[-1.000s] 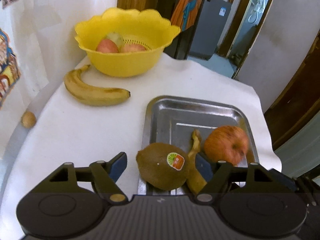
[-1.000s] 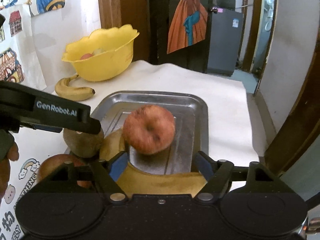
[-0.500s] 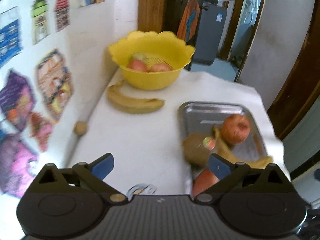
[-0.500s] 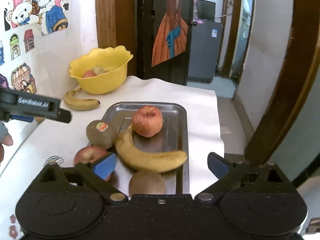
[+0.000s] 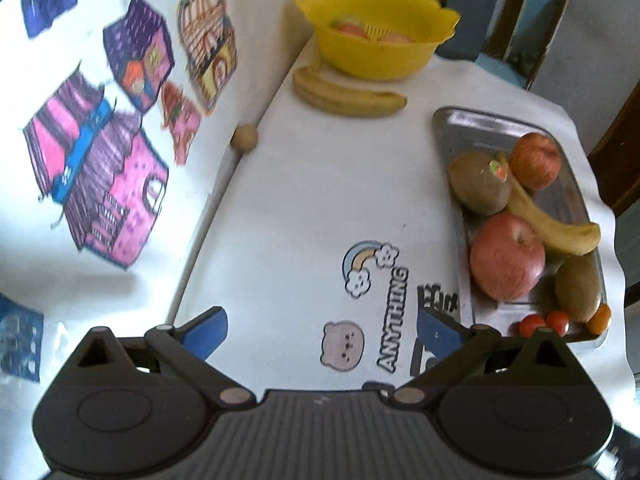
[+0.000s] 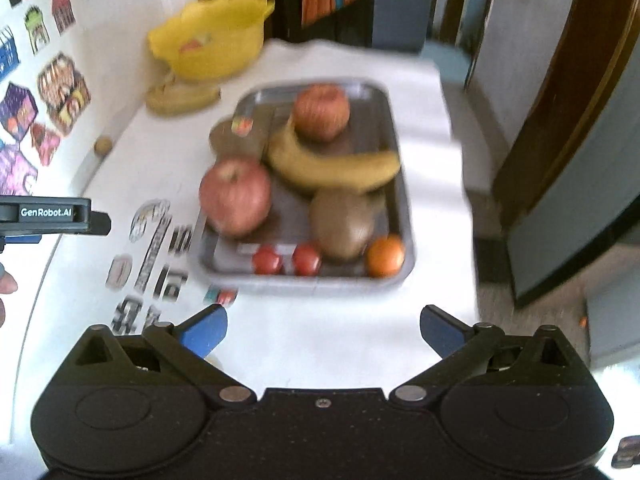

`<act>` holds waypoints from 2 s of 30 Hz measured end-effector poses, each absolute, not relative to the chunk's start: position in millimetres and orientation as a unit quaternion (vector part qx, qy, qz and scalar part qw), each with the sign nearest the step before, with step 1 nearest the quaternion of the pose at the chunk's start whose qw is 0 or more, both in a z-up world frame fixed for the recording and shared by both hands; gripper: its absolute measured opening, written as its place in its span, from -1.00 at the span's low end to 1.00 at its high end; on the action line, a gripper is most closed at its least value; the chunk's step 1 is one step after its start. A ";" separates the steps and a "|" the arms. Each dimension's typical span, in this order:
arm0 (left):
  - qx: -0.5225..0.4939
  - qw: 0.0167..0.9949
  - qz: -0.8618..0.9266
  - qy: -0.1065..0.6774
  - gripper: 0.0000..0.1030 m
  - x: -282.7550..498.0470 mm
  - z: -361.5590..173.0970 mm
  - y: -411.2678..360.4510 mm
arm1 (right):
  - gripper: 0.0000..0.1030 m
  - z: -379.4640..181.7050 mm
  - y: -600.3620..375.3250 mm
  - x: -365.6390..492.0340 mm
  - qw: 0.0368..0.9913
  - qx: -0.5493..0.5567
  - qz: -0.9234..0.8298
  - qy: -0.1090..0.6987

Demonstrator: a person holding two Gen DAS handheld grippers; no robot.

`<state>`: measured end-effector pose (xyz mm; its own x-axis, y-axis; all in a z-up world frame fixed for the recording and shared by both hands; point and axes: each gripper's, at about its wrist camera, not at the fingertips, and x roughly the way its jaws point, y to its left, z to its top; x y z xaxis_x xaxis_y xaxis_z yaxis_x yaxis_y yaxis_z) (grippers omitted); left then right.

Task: Organize fruits
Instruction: 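Move both grippers from the tray toward the banana beside the yellow bowl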

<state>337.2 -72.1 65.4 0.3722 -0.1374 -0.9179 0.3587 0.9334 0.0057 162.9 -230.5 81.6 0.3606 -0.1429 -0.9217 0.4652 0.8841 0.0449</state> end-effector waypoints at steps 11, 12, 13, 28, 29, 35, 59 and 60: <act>0.083 0.817 -0.124 0.557 0.99 354.2 62.5 -74.0 | 0.98 92.6 -213.0 190.0 0.806 0.125 -0.154 0.558; 0.080 0.818 -0.121 0.556 0.99 356.2 63.2 -73.2 | 0.98 94.3 -213.2 193.9 0.808 0.122 -0.149 0.557; 0.078 0.819 -0.118 0.556 0.99 358.1 62.6 -73.2 | 0.98 96.1 -213.7 198.4 0.809 0.118 -0.145 0.557; 0.027 0.848 -0.047 0.528 0.99 378.3 49.7 -54.9 | 0.99 116.5 -244.5 277.7 0.883 0.104 -0.020 0.457; 0.022 0.852 -0.049 0.521 0.99 379.8 48.2 -56.3 | 0.99 117.7 -248.5 285.6 0.889 0.097 -0.005 0.446; 0.012 0.886 -0.048 0.461 0.99 396.7 30.1 -69.9 | 0.99 106.4 -275.1 350.9 0.902 0.041 0.089 0.420; -0.095 0.913 0.016 0.397 0.66 448.8 0.3 -88.8 | 0.58 25.3 -254.1 454.8 0.848 -0.211 0.279 0.399; -0.107 0.911 0.024 0.397 0.65 452.6 1.0 -88.9 | 0.56 24.2 -252.7 455.7 0.848 -0.213 0.279 0.398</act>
